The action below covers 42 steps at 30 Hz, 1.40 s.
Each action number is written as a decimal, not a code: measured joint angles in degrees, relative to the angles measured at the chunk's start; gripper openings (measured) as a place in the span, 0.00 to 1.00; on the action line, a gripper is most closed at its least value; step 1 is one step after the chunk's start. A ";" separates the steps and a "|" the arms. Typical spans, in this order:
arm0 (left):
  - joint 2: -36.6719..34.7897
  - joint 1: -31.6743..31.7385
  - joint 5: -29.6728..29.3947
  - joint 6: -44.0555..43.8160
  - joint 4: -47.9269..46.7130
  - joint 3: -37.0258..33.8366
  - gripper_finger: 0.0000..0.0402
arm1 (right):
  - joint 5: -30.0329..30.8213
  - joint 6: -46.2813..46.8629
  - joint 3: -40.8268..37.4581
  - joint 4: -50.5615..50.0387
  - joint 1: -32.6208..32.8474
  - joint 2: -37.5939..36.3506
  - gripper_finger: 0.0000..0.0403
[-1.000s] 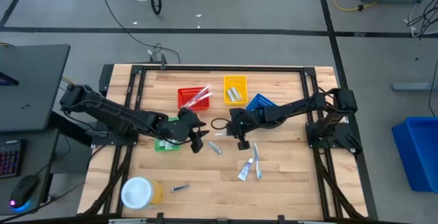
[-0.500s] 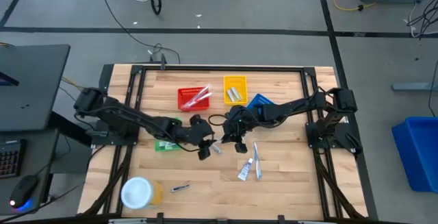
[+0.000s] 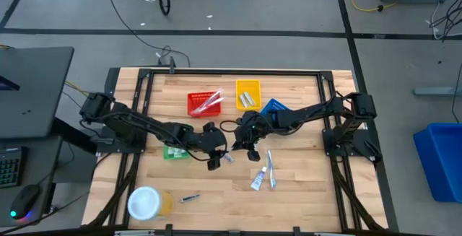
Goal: Pick & Place Travel size toiletries
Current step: Put the green toothbrush into the red bin
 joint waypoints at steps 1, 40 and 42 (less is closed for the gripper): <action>0.15 0.00 0.71 0.15 0.02 0.00 0.42 | 0.02 0.09 0.00 1.23 0.00 0.00 0.07; 1.53 0.11 -2.34 3.03 2.72 0.02 0.09 | 3.42 -2.06 0.00 1.81 0.00 -0.05 0.20; 1.53 0.14 -2.68 2.64 2.51 0.00 0.08 | 7.72 -1.09 0.00 1.40 0.12 -0.46 0.24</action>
